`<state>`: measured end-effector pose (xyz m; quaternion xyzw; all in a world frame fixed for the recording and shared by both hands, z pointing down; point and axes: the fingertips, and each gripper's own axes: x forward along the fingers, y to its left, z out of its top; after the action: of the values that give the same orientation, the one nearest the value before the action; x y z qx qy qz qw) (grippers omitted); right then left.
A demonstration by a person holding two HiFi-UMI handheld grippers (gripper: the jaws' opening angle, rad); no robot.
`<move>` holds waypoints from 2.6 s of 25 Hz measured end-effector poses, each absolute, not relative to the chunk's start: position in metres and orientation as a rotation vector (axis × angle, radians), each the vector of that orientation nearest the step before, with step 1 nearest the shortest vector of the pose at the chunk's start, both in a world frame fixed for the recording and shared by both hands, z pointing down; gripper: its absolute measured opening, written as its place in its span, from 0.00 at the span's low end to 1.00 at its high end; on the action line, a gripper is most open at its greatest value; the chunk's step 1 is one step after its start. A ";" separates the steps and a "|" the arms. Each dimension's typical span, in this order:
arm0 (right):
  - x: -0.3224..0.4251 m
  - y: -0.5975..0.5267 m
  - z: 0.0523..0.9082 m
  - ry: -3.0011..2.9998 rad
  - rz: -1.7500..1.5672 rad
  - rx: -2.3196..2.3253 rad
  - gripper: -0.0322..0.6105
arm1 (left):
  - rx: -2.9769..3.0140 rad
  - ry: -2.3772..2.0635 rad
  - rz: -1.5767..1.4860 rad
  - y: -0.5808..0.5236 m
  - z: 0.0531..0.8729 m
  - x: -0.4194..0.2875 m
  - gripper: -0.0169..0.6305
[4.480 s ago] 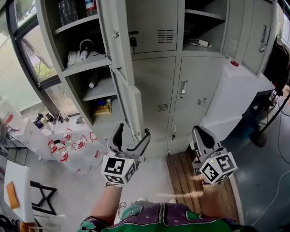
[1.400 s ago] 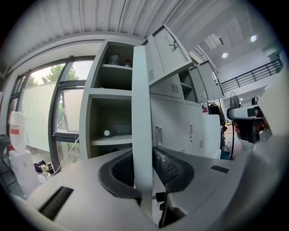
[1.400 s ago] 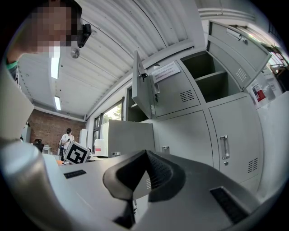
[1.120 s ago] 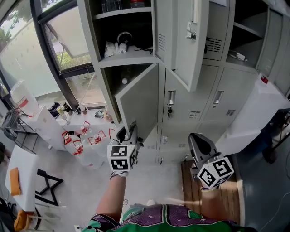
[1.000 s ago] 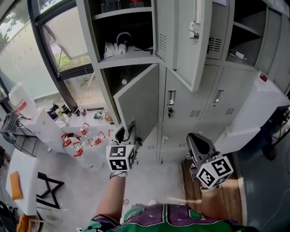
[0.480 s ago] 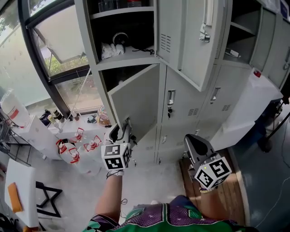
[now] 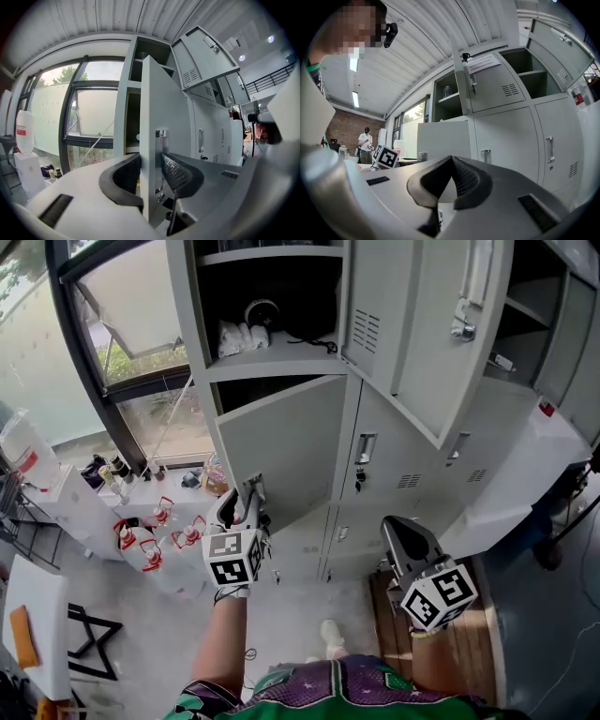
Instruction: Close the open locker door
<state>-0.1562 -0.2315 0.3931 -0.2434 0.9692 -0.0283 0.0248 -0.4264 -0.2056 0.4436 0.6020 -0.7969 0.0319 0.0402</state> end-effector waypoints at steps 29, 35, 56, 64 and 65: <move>-0.225 -0.317 0.379 2.995 -0.107 -0.551 0.06 | 1.613 -2.571 0.183 -0.261 0.446 -0.500 0.27; -0.225 -0.325 0.382 2.999 -0.102 -0.564 0.06 | 1.586 -2.571 0.136 -0.271 0.444 -0.507 0.28; -0.204 -0.325 0.383 2.992 -0.094 -0.658 0.06 | 1.527 -2.600 0.108 -0.276 0.443 -0.518 0.38; -0.193 -0.316 0.383 2.989 -0.096 -0.692 0.06 | 1.581 -2.578 0.081 -0.261 0.440 -0.506 0.38; -0.191 -0.314 0.383 2.990 -0.095 -0.693 0.06 | 1.587 -2.580 0.078 -0.258 0.439 -0.504 0.38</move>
<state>-0.1913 -0.3138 0.3826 -0.2257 0.9731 -0.0309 0.0356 -0.5037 -0.2585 0.4390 0.5229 -0.8502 0.0258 0.0556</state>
